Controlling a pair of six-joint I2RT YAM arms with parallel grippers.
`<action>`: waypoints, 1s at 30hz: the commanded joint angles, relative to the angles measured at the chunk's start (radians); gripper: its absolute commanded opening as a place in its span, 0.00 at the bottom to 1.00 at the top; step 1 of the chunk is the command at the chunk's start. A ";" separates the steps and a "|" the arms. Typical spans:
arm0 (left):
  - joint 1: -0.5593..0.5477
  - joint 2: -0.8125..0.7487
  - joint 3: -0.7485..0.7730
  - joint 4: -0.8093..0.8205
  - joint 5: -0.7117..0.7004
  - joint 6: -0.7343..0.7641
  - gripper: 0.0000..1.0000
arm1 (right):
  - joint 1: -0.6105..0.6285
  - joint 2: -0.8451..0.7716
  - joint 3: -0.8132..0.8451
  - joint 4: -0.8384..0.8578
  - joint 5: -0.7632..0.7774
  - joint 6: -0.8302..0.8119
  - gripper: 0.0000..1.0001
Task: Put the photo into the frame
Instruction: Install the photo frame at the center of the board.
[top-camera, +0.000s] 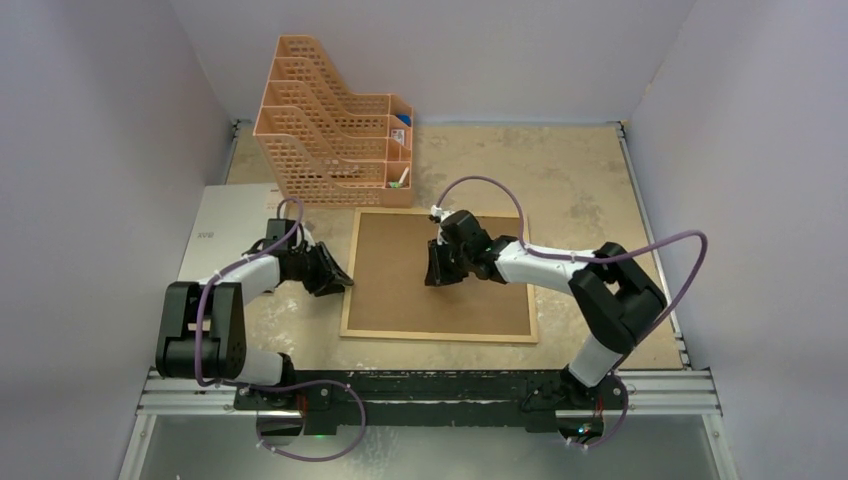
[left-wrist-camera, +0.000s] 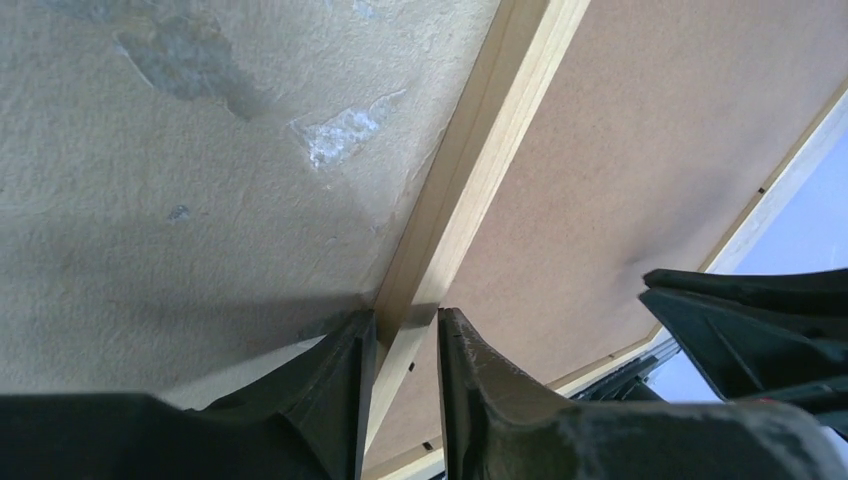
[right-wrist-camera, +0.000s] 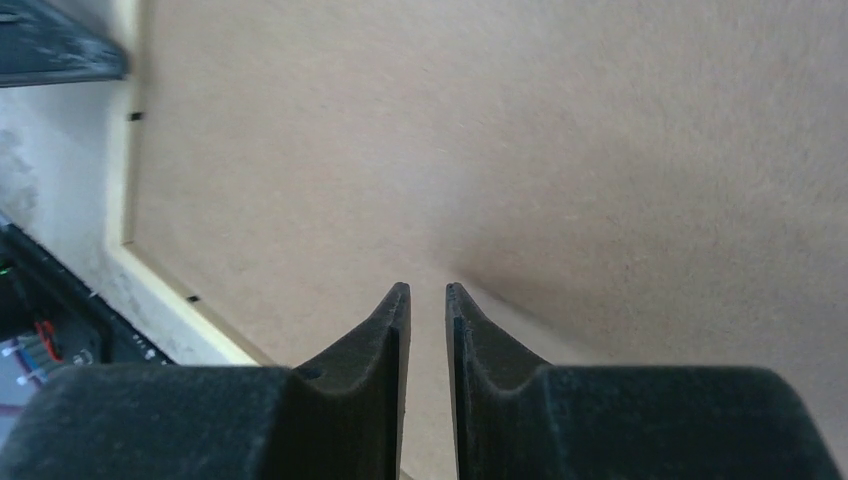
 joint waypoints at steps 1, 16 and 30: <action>-0.007 0.019 -0.019 0.066 0.043 0.018 0.27 | -0.004 0.042 0.033 -0.074 0.074 0.104 0.22; -0.201 -0.067 -0.142 0.335 0.084 -0.102 0.13 | -0.012 -0.052 0.131 -0.208 0.305 0.002 0.42; -0.427 -0.104 -0.239 0.550 -0.036 -0.195 0.07 | 0.242 -0.011 0.156 -0.291 0.351 0.275 0.58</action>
